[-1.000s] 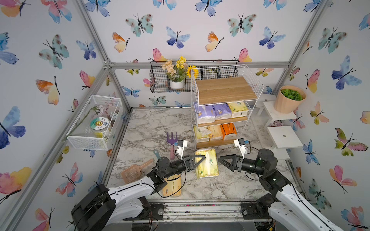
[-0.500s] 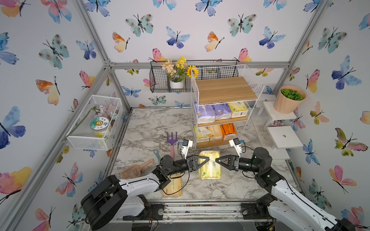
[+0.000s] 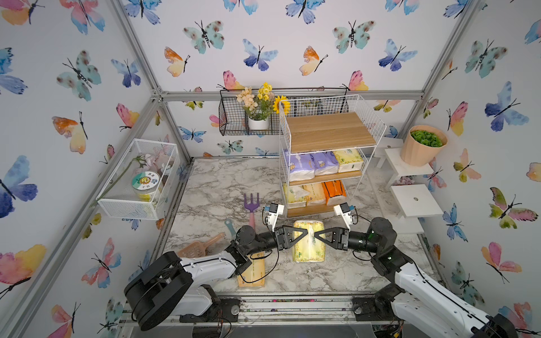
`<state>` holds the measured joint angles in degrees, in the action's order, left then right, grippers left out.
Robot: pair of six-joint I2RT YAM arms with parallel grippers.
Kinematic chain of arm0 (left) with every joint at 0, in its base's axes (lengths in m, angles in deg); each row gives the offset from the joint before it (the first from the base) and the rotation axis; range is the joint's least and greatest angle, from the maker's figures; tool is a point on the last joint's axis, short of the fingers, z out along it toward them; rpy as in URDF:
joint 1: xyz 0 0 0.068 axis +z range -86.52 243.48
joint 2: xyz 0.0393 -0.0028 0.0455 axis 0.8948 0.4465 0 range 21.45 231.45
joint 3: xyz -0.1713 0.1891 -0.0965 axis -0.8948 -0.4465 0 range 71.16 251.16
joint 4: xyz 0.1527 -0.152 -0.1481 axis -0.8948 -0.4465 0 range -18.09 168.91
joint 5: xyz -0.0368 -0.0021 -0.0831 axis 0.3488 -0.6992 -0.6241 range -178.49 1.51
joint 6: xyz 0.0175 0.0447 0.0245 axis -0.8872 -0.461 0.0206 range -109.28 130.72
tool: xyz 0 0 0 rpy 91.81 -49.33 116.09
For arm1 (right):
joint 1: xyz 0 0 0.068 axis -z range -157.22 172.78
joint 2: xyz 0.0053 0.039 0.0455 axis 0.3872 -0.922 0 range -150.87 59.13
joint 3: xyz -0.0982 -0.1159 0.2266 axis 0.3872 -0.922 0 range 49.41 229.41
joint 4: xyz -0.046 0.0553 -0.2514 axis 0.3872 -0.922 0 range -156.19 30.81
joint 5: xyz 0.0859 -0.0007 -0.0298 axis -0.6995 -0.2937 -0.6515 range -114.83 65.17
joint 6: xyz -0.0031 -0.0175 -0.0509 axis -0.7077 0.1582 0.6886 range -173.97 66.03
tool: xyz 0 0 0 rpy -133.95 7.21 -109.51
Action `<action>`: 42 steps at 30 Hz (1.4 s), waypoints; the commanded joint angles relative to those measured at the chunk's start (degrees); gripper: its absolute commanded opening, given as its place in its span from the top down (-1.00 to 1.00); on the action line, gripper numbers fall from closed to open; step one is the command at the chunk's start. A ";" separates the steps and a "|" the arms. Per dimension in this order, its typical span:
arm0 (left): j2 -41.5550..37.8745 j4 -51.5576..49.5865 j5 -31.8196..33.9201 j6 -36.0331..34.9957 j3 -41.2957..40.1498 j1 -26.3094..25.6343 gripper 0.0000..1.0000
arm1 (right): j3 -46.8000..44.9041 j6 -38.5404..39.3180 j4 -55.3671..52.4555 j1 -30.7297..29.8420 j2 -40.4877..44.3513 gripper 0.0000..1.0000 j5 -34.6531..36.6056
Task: Remove the tissue boxes from the shelf
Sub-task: Place the box of tissues at the center of the board.
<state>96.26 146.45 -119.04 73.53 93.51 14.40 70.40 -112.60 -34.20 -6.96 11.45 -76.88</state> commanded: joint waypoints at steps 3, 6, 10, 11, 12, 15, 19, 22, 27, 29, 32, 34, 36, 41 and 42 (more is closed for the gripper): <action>-2.24 -0.66 2.29 -1.28 -0.80 0.15 -0.61 | -1.01 -0.17 0.97 -0.59 0.56 0.45 0.88; -6.93 -8.88 9.14 -1.82 -1.77 0.50 -0.87 | -0.15 3.84 -6.68 -0.66 1.05 0.47 3.23; -17.55 -38.39 24.60 -4.21 0.87 0.62 -0.87 | -0.26 7.95 -15.59 -1.34 0.47 0.50 7.25; -20.11 -45.76 28.92 -4.63 1.86 0.65 -0.86 | -0.73 8.21 -16.29 -2.10 -0.04 0.50 8.42; -22.47 -51.34 32.56 -4.80 2.51 0.67 -0.85 | -1.02 8.57 -16.99 -3.22 -0.84 0.50 9.96; -27.98 -61.57 40.45 -3.48 2.41 0.95 -0.83 | -1.48 8.02 -15.08 -9.60 -5.36 0.50 15.29; -34.13 -69.49 48.42 -0.24 1.31 1.33 -0.82 | -0.32 4.97 -7.34 -19.35 -15.17 0.50 22.98; -38.50 -74.29 53.26 1.79 0.64 1.52 -0.81 | 1.42 2.32 -1.70 -24.54 -23.27 0.49 28.05; -43.76 -77.97 55.60 2.58 -0.06 1.77 -0.80 | 5.29 -0.60 5.29 -29.57 -34.45 0.47 32.22; -44.94 -79.33 56.00 2.66 0.30 1.82 -0.80 | 6.52 -2.09 8.12 -30.54 -37.72 0.47 33.25; -46.03 -80.59 56.17 2.58 0.59 1.89 -0.79 | 7.77 -4.12 11.84 -31.43 -40.97 0.47 34.74; -46.49 -81.06 56.31 2.58 0.71 1.89 -0.79 | 8.67 -5.03 12.99 -31.96 -42.44 0.46 36.02; -46.84 -81.32 56.30 2.66 0.72 1.90 -0.79 | 9.64 -5.62 14.15 -32.48 -43.89 0.46 36.86; -47.29 -81.52 56.16 2.69 0.72 1.89 -0.79 | 13.41 -5.79 16.23 -33.71 -49.00 0.44 35.71; -47.38 -81.61 56.08 2.73 0.71 1.90 -0.80 | 14.31 -5.94 16.68 -34.21 -50.08 0.43 35.68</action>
<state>49.57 66.13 -64.72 76.37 93.55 15.93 82.36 -117.65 -21.67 -39.96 -36.79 -42.56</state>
